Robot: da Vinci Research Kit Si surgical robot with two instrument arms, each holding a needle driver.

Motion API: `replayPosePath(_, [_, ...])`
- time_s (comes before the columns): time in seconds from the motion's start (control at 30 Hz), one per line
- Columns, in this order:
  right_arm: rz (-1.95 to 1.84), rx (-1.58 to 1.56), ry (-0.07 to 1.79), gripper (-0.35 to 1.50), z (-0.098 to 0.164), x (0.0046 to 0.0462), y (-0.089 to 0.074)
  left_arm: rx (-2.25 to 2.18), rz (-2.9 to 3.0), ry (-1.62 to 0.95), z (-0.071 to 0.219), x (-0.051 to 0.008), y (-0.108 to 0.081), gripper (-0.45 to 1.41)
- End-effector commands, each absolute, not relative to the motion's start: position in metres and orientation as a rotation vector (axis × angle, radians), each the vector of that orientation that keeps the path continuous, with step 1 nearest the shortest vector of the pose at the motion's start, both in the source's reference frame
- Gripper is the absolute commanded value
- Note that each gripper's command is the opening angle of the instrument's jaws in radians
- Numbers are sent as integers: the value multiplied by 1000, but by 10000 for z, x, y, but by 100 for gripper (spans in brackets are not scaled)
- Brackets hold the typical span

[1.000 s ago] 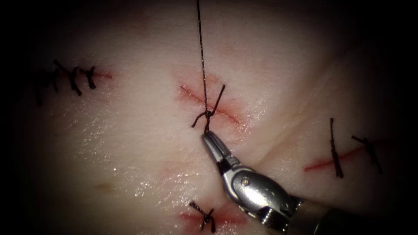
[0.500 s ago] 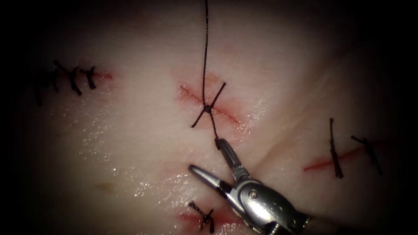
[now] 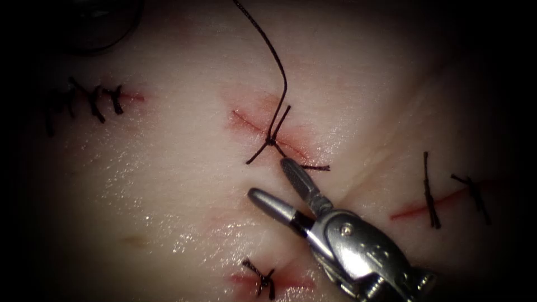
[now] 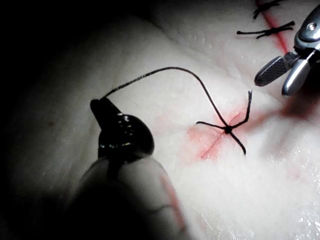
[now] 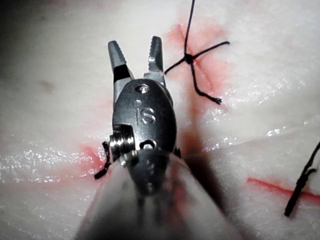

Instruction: Wound Closure

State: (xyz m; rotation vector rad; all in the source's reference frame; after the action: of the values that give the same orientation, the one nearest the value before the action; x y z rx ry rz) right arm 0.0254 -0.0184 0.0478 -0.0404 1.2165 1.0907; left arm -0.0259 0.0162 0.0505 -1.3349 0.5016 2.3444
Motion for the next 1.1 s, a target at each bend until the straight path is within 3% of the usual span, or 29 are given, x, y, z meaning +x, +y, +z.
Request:
replayPosePath(0.03, [1092, -46, 1166, 52, 486, 264, -176, -1344, 2335, 503, 504, -266, 162, -45])
replayPosePath(0.07, [1097, -43, 1131, 72, 491, 265, -172, -1371, 2310, 494, 495, -267, 155, -45])
replayPosePath(0.23, [1131, -87, 1063, 124, 507, 265, -161, -1395, 2287, 497, 482, -262, 143, -45])
replayPosePath(1.1, [934, -255, 923, 123, 559, 334, -125, -1481, 2185, 485, 429, -265, 100, -45])
